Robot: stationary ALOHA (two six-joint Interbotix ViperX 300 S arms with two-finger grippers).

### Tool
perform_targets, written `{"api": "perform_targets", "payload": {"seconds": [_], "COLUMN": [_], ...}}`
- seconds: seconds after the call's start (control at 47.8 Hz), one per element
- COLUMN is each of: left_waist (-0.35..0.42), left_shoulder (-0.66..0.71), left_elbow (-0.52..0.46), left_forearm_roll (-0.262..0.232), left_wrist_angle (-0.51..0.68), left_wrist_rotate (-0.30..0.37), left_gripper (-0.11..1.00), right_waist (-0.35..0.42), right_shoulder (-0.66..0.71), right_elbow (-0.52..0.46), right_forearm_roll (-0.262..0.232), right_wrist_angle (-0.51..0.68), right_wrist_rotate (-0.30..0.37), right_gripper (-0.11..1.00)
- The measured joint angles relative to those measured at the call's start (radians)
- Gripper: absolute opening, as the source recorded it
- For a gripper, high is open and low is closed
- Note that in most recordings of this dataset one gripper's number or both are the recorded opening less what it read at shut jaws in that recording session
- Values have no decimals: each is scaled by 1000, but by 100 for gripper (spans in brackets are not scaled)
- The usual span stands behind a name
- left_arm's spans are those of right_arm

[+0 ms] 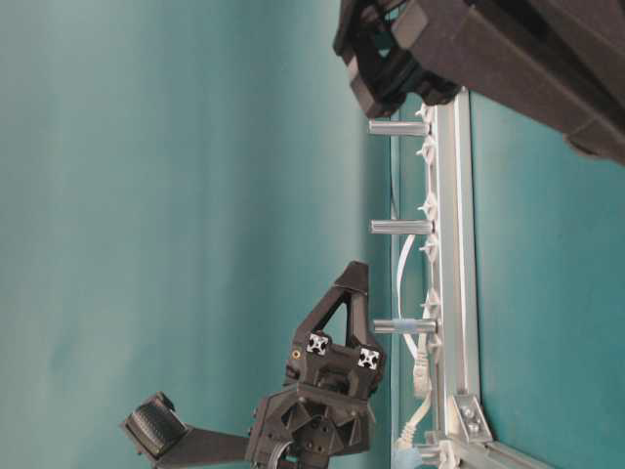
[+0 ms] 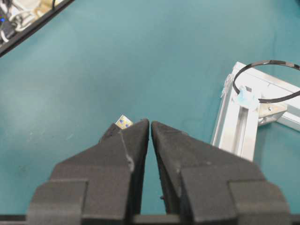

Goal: Insert the wire through the string loop located on the left side.
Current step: 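Open both grippers and move the right gripper toward the black USB cable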

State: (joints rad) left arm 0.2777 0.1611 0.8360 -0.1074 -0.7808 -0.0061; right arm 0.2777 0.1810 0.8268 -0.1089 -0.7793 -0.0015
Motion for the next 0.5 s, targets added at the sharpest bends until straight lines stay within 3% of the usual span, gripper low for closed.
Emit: {"api": "perform_targets", "payload": {"seconds": [0.042,0.105,0.188,0.334,0.502], "left_waist": [-2,-9,-28,-46,-71], "left_shoulder": [-9,-40,-86,-149,-186], "left_elbow": [2,0,0,0,-5], "left_forearm_roll": [6,29,40,41,41], "left_wrist_angle": [15,74,167,301,368], "left_wrist_rotate": [0,0,0,0,0], "left_gripper": [12,1,0,0,0], "right_waist": [0,2,2,2,2], "right_shoulder": [0,0,0,0,-5], "right_elbow": [0,0,3,8,11], "right_forearm_roll": [0,8,23,32,40], "right_wrist_angle": [0,6,14,17,18], "right_wrist_rotate": [5,11,12,12,12], "right_gripper": [18,6,-3,-3,-3]}}
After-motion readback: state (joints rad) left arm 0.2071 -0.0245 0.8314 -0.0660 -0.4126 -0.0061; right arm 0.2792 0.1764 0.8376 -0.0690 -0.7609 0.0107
